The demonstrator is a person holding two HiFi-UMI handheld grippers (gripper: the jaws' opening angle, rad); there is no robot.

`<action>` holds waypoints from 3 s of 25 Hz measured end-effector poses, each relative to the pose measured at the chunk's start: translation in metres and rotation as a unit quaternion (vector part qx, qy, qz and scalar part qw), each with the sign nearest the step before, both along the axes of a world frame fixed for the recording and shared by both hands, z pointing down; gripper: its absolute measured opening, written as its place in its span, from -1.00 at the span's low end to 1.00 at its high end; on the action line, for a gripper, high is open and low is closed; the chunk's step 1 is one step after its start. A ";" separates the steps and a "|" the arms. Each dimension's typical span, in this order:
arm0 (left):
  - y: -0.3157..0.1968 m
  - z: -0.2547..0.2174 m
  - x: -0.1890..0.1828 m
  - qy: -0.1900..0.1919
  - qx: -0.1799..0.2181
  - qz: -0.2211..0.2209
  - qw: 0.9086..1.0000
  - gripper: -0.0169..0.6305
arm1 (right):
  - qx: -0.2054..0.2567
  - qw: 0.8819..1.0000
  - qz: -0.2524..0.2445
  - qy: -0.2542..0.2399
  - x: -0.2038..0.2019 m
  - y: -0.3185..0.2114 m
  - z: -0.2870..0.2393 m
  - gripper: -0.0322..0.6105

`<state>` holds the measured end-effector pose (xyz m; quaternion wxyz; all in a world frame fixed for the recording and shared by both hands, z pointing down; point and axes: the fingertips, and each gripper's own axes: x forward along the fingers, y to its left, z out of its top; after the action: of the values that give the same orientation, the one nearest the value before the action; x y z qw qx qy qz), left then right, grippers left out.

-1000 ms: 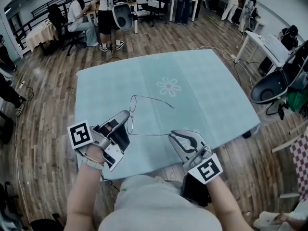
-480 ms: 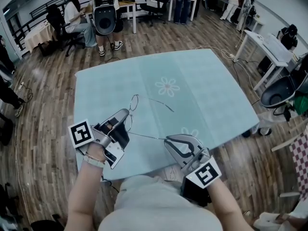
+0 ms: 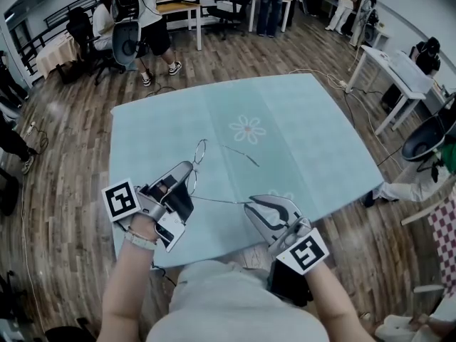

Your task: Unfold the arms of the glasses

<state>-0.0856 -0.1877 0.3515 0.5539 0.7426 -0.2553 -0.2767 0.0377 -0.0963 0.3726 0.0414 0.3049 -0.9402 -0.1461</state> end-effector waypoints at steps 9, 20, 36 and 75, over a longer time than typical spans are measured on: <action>0.001 -0.007 0.002 0.009 0.015 0.006 1.000 -0.92 | -0.024 1.000 0.017 -0.007 0.000 -0.016 0.000 -0.51; -0.001 -0.004 0.000 0.009 0.026 -0.009 1.000 -0.92 | -0.040 0.998 0.042 -0.034 0.003 -0.031 -0.014 -0.51; -0.006 0.010 -0.002 0.002 0.046 -0.051 0.998 -0.92 | -0.062 0.985 0.150 -0.058 0.018 -0.065 -0.027 -0.63; -0.004 0.013 0.006 0.108 0.104 -0.140 0.979 -0.92 | -0.104 0.965 0.232 -0.063 0.035 -0.073 -0.002 -0.88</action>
<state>-0.0795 -0.1914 0.3645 0.4538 0.7187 -0.2655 -0.4550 0.0722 -0.1688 0.3710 0.0464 0.5168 -0.8547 -0.0148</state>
